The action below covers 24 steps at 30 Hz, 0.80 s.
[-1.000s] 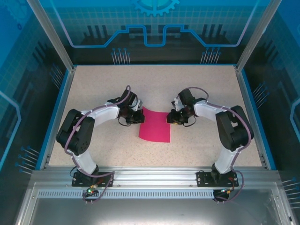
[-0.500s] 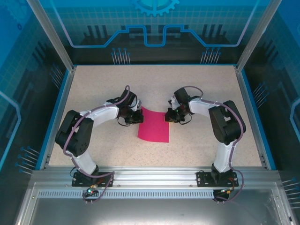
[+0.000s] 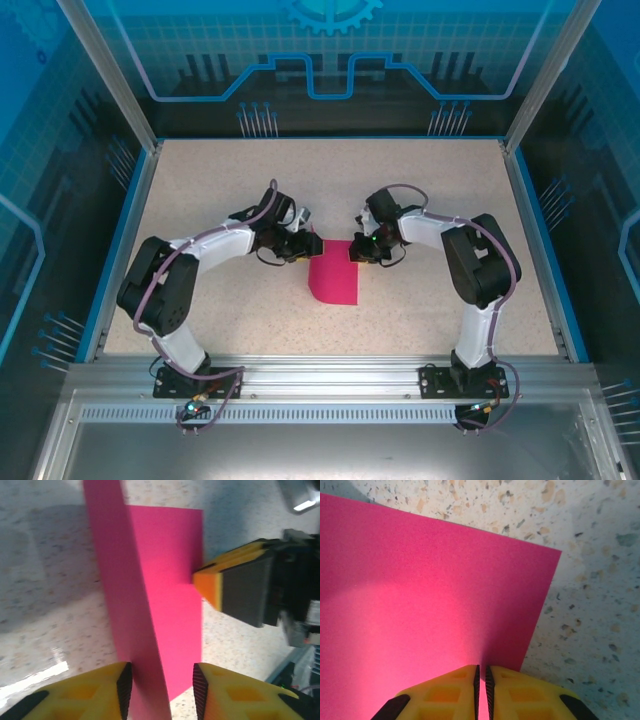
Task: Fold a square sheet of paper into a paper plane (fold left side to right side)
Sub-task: First fold in half a square sheet of paper at the center of the table.
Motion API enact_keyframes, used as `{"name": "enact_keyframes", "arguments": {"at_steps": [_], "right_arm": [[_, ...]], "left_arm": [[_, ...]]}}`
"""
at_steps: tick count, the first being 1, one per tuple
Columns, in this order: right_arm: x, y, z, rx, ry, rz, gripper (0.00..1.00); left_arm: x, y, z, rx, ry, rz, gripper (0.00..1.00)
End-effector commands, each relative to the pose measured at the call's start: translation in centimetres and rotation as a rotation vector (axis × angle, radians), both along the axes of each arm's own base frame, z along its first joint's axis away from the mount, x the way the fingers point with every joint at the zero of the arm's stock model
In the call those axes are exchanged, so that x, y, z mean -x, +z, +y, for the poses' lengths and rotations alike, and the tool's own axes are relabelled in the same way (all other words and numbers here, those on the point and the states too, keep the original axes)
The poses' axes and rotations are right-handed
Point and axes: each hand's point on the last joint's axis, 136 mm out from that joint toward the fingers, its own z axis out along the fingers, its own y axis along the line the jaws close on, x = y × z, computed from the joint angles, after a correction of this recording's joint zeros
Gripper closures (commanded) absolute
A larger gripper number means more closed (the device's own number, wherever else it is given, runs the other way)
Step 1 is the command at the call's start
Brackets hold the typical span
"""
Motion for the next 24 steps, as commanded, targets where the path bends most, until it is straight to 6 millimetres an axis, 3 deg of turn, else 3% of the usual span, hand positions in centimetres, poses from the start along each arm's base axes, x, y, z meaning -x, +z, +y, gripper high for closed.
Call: {"name": "enact_keyframes", "arguments": {"at_steps": [1, 9, 19, 24], "right_arm": [[1.3, -0.8, 0.8, -0.053, 0.011, 0.041, 0.85], [0.8, 0.4, 0.7, -0.106, 0.001, 0.018, 0.84], [-0.2, 4.5, -1.0, -0.261, -0.057, -0.051, 0.74], [0.0, 5.9, -0.2, -0.367, -0.052, -0.052, 0.65]], "left_arm": [[0.2, 1.8, -2.7, 0.134, -0.046, 0.002, 0.52], [0.3, 0.9, -5.2, 0.160, -0.092, 0.026, 0.44], [0.3, 0.0, -5.6, 0.142, -0.094, 0.042, 0.52], [0.3, -0.1, -5.6, 0.138, -0.096, 0.042, 0.55]]}}
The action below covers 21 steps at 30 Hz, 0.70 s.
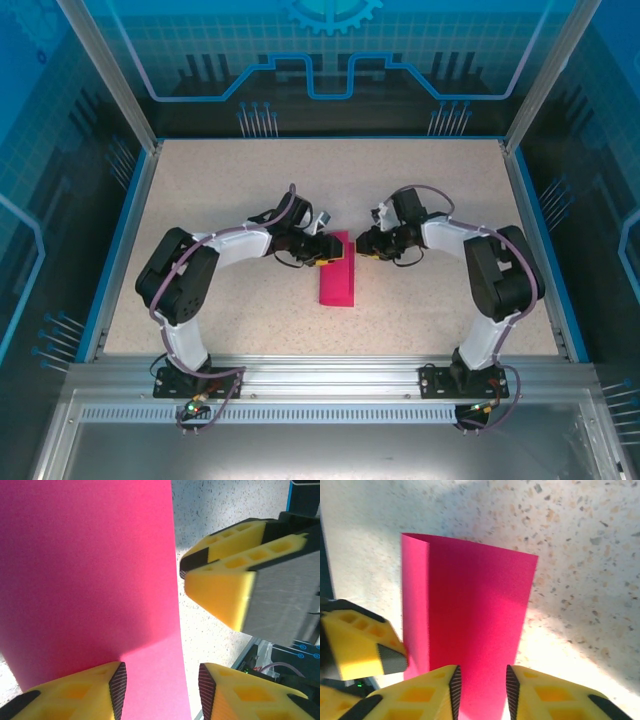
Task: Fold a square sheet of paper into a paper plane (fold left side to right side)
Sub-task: First fold in half a square sheet of paper at the center of the table.
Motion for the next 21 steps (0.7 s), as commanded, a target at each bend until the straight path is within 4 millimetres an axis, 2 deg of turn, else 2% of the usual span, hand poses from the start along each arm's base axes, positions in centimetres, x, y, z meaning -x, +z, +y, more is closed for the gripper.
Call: {"name": "enact_keyframes", "arguments": {"at_steps": [1, 5, 11, 13, 17, 21], "right_arm": [[0.3, 1.8, 1.5, -0.130, 0.027, -0.005, 0.64], [0.4, 1.9, 2.6, -0.180, 0.041, 0.011, 0.63], [0.6, 1.1, 3.4, -0.182, 0.051, 0.049, 0.65], [0.7, 0.7, 3.4, -0.172, 0.049, 0.063, 0.69], [0.9, 0.3, 3.1, -0.148, 0.043, 0.069, 0.84], [0.9, 0.0, 2.8, -0.118, 0.038, 0.066, 0.91]], "left_arm": [[-0.3, 0.6, -0.8, 0.020, -0.018, -0.006, 0.55], [-0.3, 0.6, -0.8, 0.017, -0.020, -0.007, 0.57], [-0.2, 0.6, -0.8, 0.012, -0.022, -0.009, 0.58], [-0.2, 0.6, -0.8, 0.010, -0.021, -0.011, 0.58], [-0.2, 1.0, -0.6, 0.005, -0.016, -0.024, 0.56], [-0.4, 1.6, 0.8, -0.073, 0.021, -0.066, 0.50]]}}
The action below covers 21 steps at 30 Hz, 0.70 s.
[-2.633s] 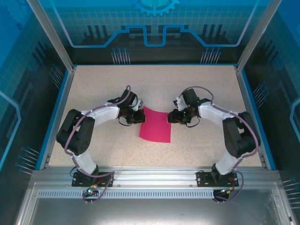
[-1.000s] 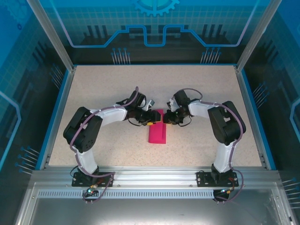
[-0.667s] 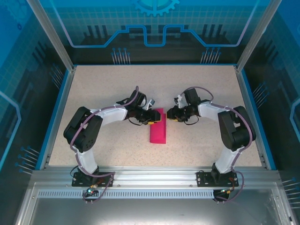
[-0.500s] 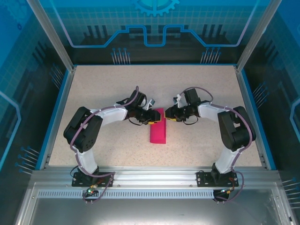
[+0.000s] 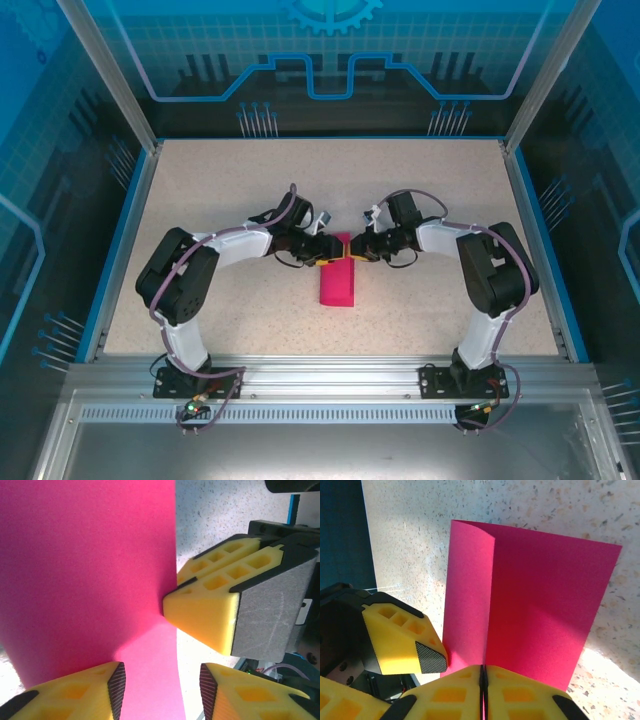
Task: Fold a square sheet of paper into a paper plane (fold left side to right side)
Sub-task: First fold in half a square sheet of paper at the center of the table.
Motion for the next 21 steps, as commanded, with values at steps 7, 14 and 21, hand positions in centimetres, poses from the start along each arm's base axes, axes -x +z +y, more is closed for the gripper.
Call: {"name": "enact_keyframes", "arguments": {"at_steps": [7, 14, 21], "right_arm": [[0.3, -0.5, -0.1, 0.038, 0.013, 0.012, 0.91], [0.3, -0.7, -0.3, 0.049, 0.008, 0.015, 0.91], [0.3, -0.8, -0.2, 0.050, 0.008, 0.018, 0.87]], "left_arm": [[0.2, 1.0, 5.7, -0.300, 0.134, -0.069, 0.40], [1.0, -1.8, 4.6, -0.316, 0.116, 0.036, 0.40], [1.4, -3.2, 2.7, -0.311, 0.072, 0.071, 0.40]]}}
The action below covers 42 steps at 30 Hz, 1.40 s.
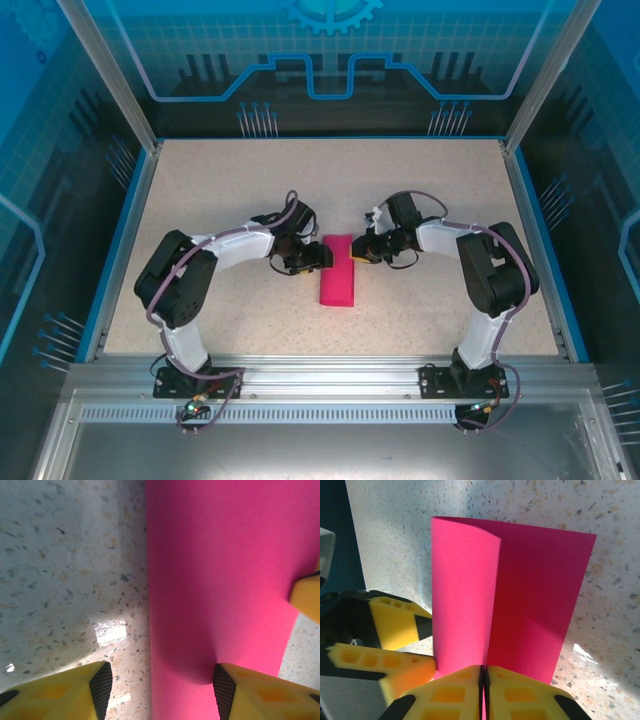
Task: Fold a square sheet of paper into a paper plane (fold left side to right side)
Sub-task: First fold in half a square sheet of paper at the center of the table, then hold the square sheet of paper at the center of the table.
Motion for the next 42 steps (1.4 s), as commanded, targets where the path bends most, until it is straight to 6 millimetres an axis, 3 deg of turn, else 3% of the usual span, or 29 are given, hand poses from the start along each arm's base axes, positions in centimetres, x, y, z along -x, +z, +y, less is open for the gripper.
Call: {"name": "enact_keyframes", "arguments": {"at_steps": [1, 5, 8, 11, 18, 42], "right_arm": [[0.1, 0.0, 0.2, 0.010, 0.020, -0.002, 0.85], [0.0, 0.1, -0.6, 0.067, 0.014, -0.015, 0.72], [-0.2, 0.3, -2.2, 0.128, -0.009, -0.033, 0.57], [-0.2, 0.4, -4.3, 0.189, -0.050, -0.053, 0.50], [0.5, -0.4, -6.9, 0.289, -0.073, -0.052, 0.49], [1.7, -3.6, -7.1, 0.309, -0.058, 0.040, 0.49]], "left_arm": [[-0.1, 0.2, -1.1, 0.001, -0.008, 0.020, 0.40], [0.0, -0.6, -0.8, -0.035, -0.006, 0.033, 0.41], [0.0, -0.9, -0.7, -0.044, -0.006, 0.037, 0.42], [0.0, -1.0, -0.9, -0.048, -0.012, 0.040, 0.42], [0.2, -1.3, -1.1, -0.073, -0.042, 0.044, 0.44], [0.3, -2.2, -1.6, -0.113, -0.062, 0.063, 0.44]]}}
